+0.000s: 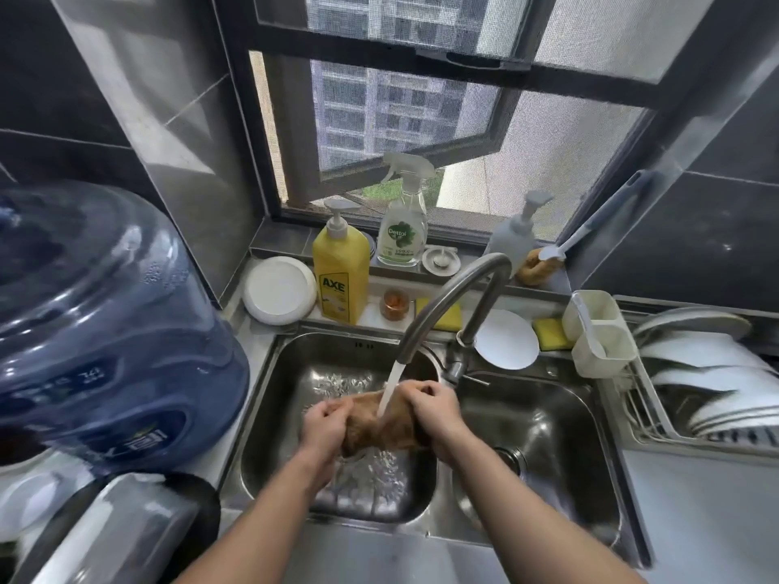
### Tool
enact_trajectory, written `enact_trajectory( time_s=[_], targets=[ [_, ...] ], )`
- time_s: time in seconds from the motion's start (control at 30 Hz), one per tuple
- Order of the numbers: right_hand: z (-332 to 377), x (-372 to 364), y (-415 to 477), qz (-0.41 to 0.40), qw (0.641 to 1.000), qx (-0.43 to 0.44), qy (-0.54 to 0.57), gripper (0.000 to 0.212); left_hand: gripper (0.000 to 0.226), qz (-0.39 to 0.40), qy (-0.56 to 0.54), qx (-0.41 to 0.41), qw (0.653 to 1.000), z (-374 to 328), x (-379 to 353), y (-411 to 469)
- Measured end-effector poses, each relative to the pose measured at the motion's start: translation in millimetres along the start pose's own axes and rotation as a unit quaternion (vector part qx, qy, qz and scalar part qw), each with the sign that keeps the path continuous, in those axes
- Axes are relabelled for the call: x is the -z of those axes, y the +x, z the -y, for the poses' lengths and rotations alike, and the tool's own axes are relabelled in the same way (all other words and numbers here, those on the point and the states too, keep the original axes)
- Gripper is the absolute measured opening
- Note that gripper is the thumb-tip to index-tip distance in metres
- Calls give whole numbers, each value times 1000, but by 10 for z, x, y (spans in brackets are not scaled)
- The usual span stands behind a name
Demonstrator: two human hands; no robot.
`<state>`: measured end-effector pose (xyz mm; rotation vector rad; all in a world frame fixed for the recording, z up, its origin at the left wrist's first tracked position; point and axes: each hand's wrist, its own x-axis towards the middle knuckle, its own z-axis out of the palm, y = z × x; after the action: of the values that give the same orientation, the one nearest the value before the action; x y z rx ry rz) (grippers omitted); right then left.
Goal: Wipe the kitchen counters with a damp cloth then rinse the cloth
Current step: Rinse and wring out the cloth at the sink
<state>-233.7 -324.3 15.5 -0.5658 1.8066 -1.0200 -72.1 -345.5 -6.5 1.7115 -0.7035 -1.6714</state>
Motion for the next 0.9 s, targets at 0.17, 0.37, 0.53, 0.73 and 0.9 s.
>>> enact_trajectory(
  time_s=[0.17, 0.37, 0.53, 0.73, 0.9],
  targets=[
    [-43, -182, -270, 133, 987, 81, -40, 14, 14, 66, -127, 28, 989, -20, -318, -153],
    [-139, -60, -249, 183, 980, 84, 0, 30, 12, 103, -109, 20, 988, -98, -231, -157],
    [-180, -42, -95, 142, 987, -5, 72, 15, 22, 188, -125, 22, 974, -195, -168, -118],
    [-334, -137, -20, 146, 980, -36, 129, 31, 32, 245, -41, 52, 967, -285, -1, -89],
    [-356, -203, -2, 95, 991, 23, 92, 31, 20, 117, -15, 54, 992, -55, -62, 10]
  ],
)
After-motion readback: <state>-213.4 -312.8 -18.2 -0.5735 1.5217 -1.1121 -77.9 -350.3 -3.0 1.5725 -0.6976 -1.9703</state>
